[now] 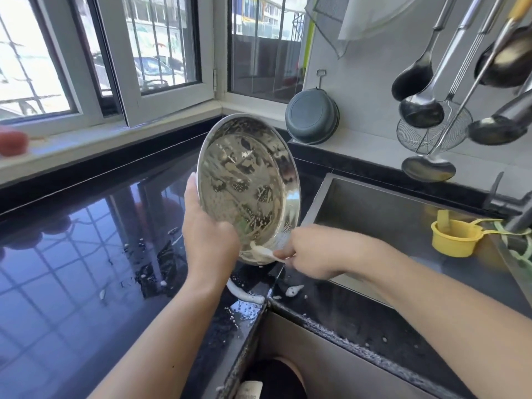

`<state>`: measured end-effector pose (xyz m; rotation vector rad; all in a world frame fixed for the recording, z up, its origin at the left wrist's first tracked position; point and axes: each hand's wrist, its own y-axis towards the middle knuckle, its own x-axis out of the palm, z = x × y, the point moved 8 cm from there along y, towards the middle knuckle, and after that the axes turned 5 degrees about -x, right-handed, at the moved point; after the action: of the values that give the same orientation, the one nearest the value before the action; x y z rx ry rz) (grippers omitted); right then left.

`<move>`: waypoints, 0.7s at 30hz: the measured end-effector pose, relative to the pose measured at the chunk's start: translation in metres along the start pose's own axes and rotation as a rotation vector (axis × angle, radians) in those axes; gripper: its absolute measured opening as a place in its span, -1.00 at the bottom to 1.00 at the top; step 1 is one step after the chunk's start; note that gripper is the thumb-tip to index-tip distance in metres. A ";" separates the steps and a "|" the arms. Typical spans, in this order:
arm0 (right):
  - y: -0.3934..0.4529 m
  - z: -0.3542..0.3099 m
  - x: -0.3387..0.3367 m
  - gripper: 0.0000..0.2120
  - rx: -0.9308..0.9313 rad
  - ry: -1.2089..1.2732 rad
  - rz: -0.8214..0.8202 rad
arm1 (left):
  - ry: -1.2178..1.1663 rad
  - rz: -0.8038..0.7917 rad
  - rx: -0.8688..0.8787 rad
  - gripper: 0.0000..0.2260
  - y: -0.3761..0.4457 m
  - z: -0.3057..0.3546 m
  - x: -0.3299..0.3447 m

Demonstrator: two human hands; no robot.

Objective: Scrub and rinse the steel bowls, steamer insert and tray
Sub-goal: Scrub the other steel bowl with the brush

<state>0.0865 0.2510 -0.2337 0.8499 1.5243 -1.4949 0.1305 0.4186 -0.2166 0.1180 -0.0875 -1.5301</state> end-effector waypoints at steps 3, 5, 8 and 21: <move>0.012 0.035 -0.011 -0.54 0.192 -0.028 0.099 | 0.014 -0.014 0.018 -0.02 0.001 0.001 0.000; 0.017 0.053 -0.023 -0.51 0.296 -0.035 0.230 | 0.050 -0.032 0.037 0.00 0.001 0.004 0.002; 0.024 0.058 -0.032 -0.54 0.326 -0.113 0.348 | 0.059 -0.075 0.037 0.00 0.004 0.006 0.004; 0.032 0.062 -0.041 -0.70 0.312 -0.093 0.288 | 0.053 -0.078 0.058 0.00 0.010 0.004 0.004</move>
<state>0.1387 0.1945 -0.2088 1.1120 1.0636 -1.5515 0.1403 0.4149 -0.2118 0.2105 -0.0856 -1.6018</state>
